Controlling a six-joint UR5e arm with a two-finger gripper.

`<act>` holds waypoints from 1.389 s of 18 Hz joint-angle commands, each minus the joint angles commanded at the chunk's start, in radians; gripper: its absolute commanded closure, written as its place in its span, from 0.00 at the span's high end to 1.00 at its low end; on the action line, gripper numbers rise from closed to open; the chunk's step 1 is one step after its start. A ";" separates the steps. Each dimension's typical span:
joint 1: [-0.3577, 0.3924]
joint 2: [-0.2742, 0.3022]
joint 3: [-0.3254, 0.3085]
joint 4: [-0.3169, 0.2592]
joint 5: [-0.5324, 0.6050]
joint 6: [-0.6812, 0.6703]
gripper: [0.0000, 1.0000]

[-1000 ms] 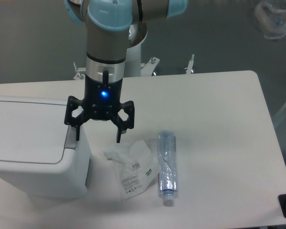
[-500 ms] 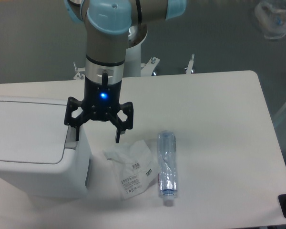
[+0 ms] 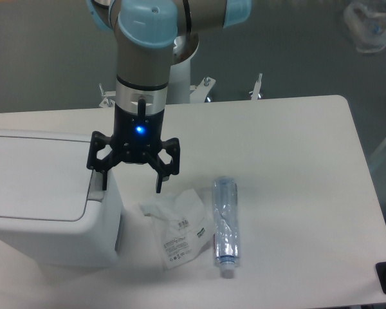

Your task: Open the trash can

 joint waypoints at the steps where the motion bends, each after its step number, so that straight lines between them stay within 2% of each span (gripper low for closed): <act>1: 0.000 0.000 -0.002 0.000 0.000 0.002 1.00; 9: 0.000 0.003 0.012 -0.002 0.000 0.000 1.00; 14: 0.018 0.031 0.135 -0.006 -0.002 -0.008 1.00; 15: 0.035 0.032 0.152 -0.009 0.003 -0.006 1.00; 18: 0.144 0.046 0.141 -0.009 0.003 0.014 1.00; 21: 0.267 0.043 0.138 -0.011 0.024 0.124 1.00; 25: 0.348 0.032 0.120 -0.015 0.130 0.280 1.00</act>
